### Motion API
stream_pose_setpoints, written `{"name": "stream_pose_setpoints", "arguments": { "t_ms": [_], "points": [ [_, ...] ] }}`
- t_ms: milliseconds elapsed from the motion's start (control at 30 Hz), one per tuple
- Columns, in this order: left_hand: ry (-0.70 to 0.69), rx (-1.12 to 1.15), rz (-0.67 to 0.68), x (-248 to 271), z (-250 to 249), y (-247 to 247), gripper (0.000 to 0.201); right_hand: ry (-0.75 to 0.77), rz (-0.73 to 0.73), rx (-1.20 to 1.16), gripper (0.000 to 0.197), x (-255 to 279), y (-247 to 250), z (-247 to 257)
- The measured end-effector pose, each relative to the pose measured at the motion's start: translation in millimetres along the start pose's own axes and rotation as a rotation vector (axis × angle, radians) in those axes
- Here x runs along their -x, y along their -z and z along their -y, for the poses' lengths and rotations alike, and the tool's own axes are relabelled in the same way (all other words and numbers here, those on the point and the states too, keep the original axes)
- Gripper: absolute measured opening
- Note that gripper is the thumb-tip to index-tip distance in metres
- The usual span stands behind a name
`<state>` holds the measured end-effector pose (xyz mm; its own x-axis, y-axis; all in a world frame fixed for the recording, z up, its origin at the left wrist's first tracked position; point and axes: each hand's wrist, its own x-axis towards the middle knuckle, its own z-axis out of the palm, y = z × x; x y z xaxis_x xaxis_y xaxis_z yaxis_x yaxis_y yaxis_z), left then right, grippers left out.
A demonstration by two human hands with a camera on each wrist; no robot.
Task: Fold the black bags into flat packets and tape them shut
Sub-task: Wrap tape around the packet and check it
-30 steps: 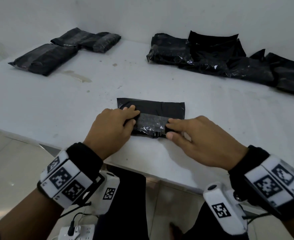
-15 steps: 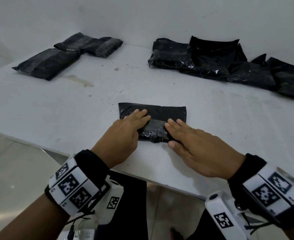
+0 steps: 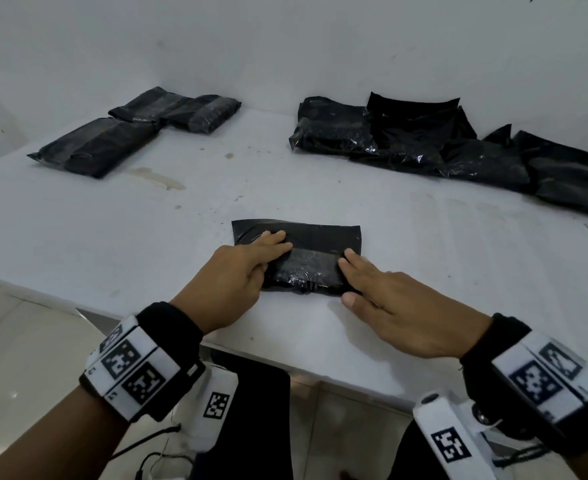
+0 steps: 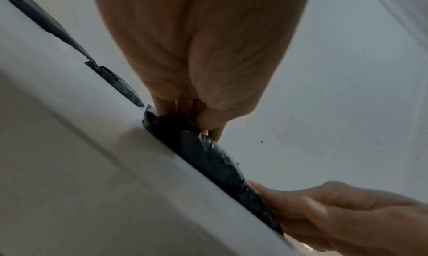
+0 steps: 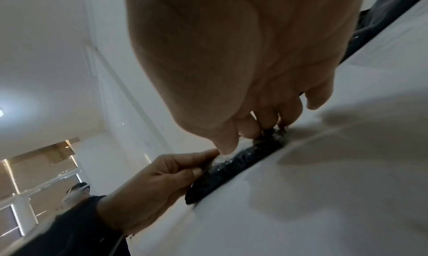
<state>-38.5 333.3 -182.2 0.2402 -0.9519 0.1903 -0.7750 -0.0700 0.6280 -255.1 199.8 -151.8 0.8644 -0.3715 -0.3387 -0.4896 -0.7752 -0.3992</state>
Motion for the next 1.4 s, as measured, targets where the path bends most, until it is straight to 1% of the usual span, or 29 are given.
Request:
{"name": "stream_pose_setpoints", "arguments": {
  "t_ms": [100,167,233,300,367,400,467,533,600,667,733,767,833,900,967,1000,1033,1067,1133,1167,1233,1267,1300,1333,1400],
  "points": [
    [-0.001,-0.026,-0.001,-0.5,-6.1,0.0,0.055,-0.024,0.034,0.049,0.065,1.6,-7.5,0.0],
    [0.026,-0.082,0.036,-2.4,-13.9,-0.3,0.058,-0.039,0.043,0.076,0.064,1.8,-7.6,1.6],
    [0.062,-0.208,0.103,-4.7,-24.6,-0.1,0.062,-0.045,0.044,0.116,0.063,1.4,-7.4,1.3],
    [0.078,-0.390,0.156,-7.0,-38.6,-0.4,0.064,-0.044,0.053,0.108,0.060,1.6,-5.4,-0.6],
    [0.026,-0.530,0.147,-8.6,-54.0,-3.1,0.061,-0.031,0.051,0.033,0.058,1.9,-2.0,-3.7],
    [-0.008,-0.562,0.142,-10.1,-60.9,-5.4,0.059,-0.016,0.037,-0.026,0.056,2.6,0.2,-5.6],
    [-0.034,-0.603,0.179,-15.9,-68.3,-12.4,0.061,0.016,-0.025,-0.164,0.055,5.1,3.7,-7.6],
    [-0.010,-0.664,0.237,-24.0,-67.3,-19.1,0.063,0.024,-0.114,-0.251,0.055,9.4,5.9,-8.3],
    [-0.010,-0.730,0.251,-28.0,-65.5,-23.3,0.054,0.025,-0.205,-0.283,0.056,14.6,6.7,-9.6],
    [-0.052,-0.808,0.254,-27.5,-66.3,-26.3,0.043,0.031,-0.278,-0.287,0.054,19.0,6.4,-11.6],
    [-0.066,-0.804,0.238,-27.0,-68.3,-26.2,0.036,0.014,-0.340,-0.275,0.050,23.7,6.8,-12.4],
    [-0.056,-0.754,0.203,-27.8,-69.5,-23.7,0.032,-0.001,-0.377,-0.272,0.049,25.3,7.0,-12.5],
    [-0.035,-0.597,0.066,-32.9,-72.5,-14.1,0.026,-0.041,-0.451,-0.289,0.046,27.3,7.9,-12.7],
    [0.021,-0.364,-0.101,-39.7,-75.1,0.4,0.023,-0.081,-0.527,-0.374,0.038,26.0,8.3,-12.5],
    [0.074,-0.101,-0.319,-42.7,-75.6,16.2,0.025,-0.124,-0.581,-0.533,0.025,24.3,11.2,-7.4],
    [0.105,0.047,-0.419,-43.5,-76.0,23.6,0.028,-0.139,-0.577,-0.647,0.020,23.9,13.3,-2.1],
    [0.136,0.257,-0.499,-43.8,-75.9,30.0,0.031,-0.155,-0.544,-0.773,0.018,23.5,16.2,5.7],
    [0.174,0.521,-0.542,-43.6,-77.4,34.1,0.033,-0.181,-0.482,-0.896,0.021,22.9,19.4,14.5],
    [0.274,1.033,-0.542,-40.8,-82.9,36.2,0.032,-0.250,-0.308,-1.122,0.037,19.9,24.8,30.5],
    [0.311,1.215,-0.538,-39.2,-84.3,35.7,0.031,-0.258,-0.205,-1.242,0.047,17.4,26.1,37.5],
    [0.349,1.446,-0.523,-34.4,-87.7,32.5,0.030,-0.202,-0.015,-1.502,0.062,11.2,25.3,48.3],
    [0.351,1.520,-0.510,-31.6,-88.2,29.6,0.031,-0.161,0.038,-1.628,0.064,8.3,24.8,52.7],
    [0.354,1.565,-0.490,-27.7,-89.4,27.1,0.031,-0.124,0.053,-1.742,0.062,5.4,24.7,56.3],
    [0.358,1.596,-0.475,-24.3,-88.1,24.6,0.032,-0.095,0.035,-1.835,0.058,2.4,25.0,59.1],
    [0.357,1.631,-0.434,-18.1,-82.8,21.4,0.032,-0.058,-0.035,-1.945,0.049,-3.6,25.1,61.7]
  ]
}}
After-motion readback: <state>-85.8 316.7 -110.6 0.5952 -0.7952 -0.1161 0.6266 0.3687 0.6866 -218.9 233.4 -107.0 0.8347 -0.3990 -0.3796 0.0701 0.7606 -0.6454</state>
